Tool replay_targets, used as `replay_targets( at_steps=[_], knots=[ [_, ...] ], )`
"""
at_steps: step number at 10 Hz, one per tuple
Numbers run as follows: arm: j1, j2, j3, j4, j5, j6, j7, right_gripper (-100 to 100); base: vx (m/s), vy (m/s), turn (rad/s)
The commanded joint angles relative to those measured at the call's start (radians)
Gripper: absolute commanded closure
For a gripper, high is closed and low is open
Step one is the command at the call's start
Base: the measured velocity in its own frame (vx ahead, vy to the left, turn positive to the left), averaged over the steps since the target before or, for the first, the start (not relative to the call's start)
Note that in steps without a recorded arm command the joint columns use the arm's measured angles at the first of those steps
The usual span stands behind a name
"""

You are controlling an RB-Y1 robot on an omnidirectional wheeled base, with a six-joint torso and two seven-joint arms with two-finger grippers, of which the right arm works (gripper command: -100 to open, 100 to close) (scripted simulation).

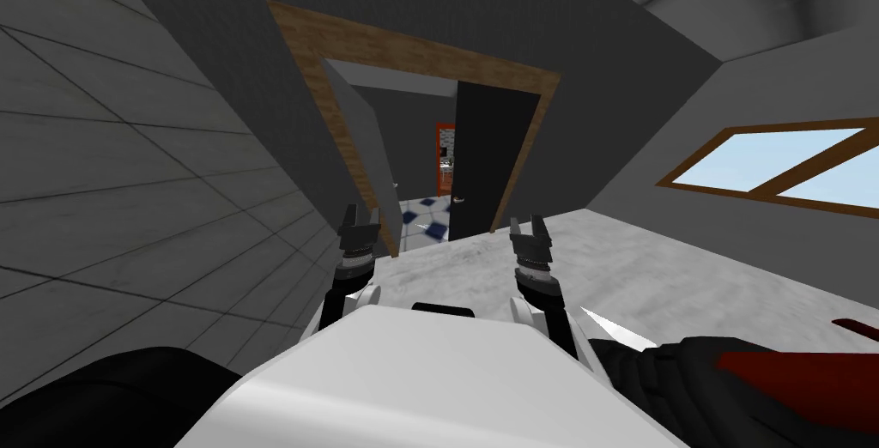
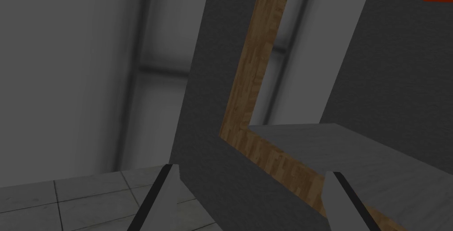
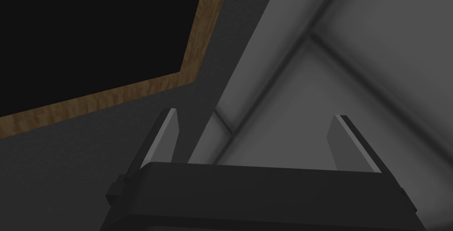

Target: Push the door open

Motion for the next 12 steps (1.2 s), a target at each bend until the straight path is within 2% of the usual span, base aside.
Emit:
replay_targets(
  at_steps=[1,9,10,12],
  knots=[
    [-0.017,-0.005,0.000,0.038,0.005,-0.006,-0.004,-100,0.123,-0.016,0.009],
    [-0.104,-0.027,-0.002,0.249,0.031,-0.041,-0.030,-100,0.094,-0.012,0.013],
    [-0.104,-0.027,-0.002,0.251,0.031,-0.041,-0.030,-100,0.063,-0.003,0.004],
    [-0.129,-0.032,-0.002,0.313,0.039,-0.051,-0.038,-100,0.074,-0.007,0.011]
  ],
)
